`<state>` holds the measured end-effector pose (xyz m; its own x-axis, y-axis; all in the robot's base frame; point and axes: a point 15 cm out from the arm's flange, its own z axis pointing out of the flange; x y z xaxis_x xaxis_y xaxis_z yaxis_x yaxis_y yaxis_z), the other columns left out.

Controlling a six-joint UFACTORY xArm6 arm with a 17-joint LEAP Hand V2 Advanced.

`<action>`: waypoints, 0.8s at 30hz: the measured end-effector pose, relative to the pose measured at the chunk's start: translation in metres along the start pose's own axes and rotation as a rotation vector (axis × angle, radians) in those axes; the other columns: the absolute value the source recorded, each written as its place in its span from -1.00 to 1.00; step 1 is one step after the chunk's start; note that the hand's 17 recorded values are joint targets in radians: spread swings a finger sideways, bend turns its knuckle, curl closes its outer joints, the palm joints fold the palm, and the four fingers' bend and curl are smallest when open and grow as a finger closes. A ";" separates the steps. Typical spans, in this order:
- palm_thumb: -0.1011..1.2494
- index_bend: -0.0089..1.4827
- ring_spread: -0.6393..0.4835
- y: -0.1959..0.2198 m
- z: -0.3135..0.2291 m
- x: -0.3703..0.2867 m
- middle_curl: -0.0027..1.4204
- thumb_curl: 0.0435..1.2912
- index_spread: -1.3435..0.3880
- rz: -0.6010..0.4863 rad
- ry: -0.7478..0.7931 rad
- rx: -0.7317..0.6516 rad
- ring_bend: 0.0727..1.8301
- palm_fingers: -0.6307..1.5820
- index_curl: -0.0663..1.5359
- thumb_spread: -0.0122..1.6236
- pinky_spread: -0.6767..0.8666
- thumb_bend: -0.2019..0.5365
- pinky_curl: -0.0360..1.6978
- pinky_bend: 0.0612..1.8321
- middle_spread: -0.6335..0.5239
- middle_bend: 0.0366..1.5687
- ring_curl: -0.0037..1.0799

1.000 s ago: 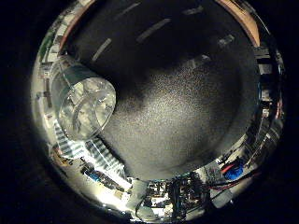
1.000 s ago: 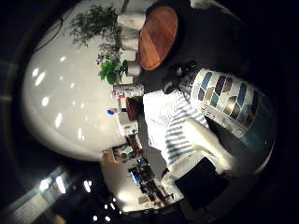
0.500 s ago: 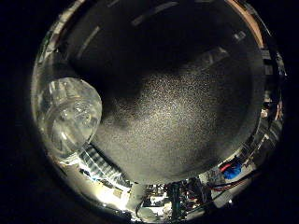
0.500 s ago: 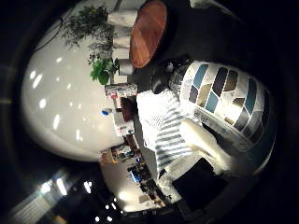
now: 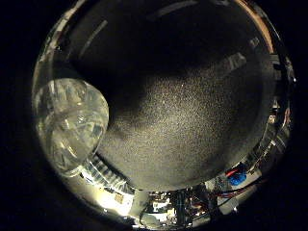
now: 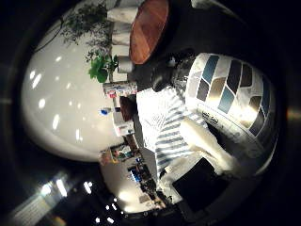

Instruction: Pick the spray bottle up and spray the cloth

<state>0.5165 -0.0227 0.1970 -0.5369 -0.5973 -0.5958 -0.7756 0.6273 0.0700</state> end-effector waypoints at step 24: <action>0.36 -0.79 0.55 0.013 0.036 -0.030 -0.51 -0.49 0.56 -0.049 0.010 -0.065 -0.67 -0.25 -0.58 0.38 0.37 -0.50 -0.59 -0.69 0.57 -0.75 -0.50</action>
<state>0.5344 0.0214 0.1875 -0.5011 -0.6314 -0.5919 -0.8206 0.5639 0.0932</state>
